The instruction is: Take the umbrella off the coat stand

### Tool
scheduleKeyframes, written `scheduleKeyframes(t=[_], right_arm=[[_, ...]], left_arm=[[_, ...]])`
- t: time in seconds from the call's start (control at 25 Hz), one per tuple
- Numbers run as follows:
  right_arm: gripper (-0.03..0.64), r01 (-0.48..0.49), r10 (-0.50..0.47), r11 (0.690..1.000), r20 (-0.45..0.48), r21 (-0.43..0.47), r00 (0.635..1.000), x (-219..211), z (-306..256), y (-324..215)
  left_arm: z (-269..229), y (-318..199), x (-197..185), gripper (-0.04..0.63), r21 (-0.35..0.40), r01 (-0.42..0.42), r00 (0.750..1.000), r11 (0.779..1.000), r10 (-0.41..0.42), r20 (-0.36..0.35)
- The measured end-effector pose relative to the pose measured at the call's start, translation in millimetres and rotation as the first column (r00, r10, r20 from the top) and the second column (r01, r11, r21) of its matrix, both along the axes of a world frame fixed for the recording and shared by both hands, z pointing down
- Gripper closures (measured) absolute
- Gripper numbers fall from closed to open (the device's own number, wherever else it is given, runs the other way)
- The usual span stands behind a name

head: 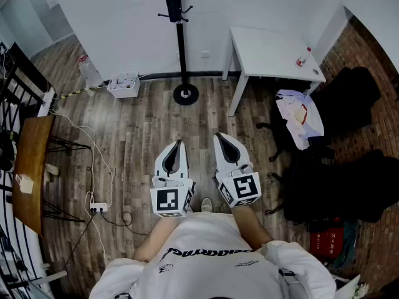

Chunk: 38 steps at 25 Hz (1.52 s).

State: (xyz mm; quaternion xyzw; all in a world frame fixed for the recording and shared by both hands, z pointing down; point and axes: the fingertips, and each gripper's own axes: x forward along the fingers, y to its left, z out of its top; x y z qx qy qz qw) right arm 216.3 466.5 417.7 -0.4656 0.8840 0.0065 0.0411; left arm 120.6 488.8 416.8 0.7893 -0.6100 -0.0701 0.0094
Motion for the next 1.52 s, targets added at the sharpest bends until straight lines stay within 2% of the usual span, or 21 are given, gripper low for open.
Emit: scheduleKeyframes(t=[0.16, 0.52, 0.92, 1.16, 1.52], right_arm=[[0.618, 0.012, -0.012, 1.0, 0.006, 0.005, 1.0, 6, 0, -3], [0.618, 0.033, -0.033, 0.999, 0.039, 0.003, 0.999, 27, 6, -22], [0.618, 0.072, -0.071, 0.997, 0.019, -0.01, 0.997, 16, 28, -69], [0.618, 0.057, -0.057, 0.998, -0.006, -0.014, 0.998, -8, 37, -136], [0.618, 0.015, -0.015, 1.0, 0.008, 0.017, 1.0, -86, 26, -284]], left_arm=[[4, -4, 6, 0.598, -0.007, 0.011, 1.0, 1.0, -0.011, -0.007], [10, -16, 31, 0.598, 0.009, 0.017, 0.999, 1.0, -0.018, 0.028], [42, -66, 22, 0.598, -0.033, 0.054, 0.999, 0.998, -0.054, 0.003], [54, -134, -4, 0.598, -0.045, 0.057, 0.998, 0.997, -0.057, -0.006], [46, -283, -84, 0.598, -0.035, 0.033, 0.999, 0.999, -0.033, -0.007]])
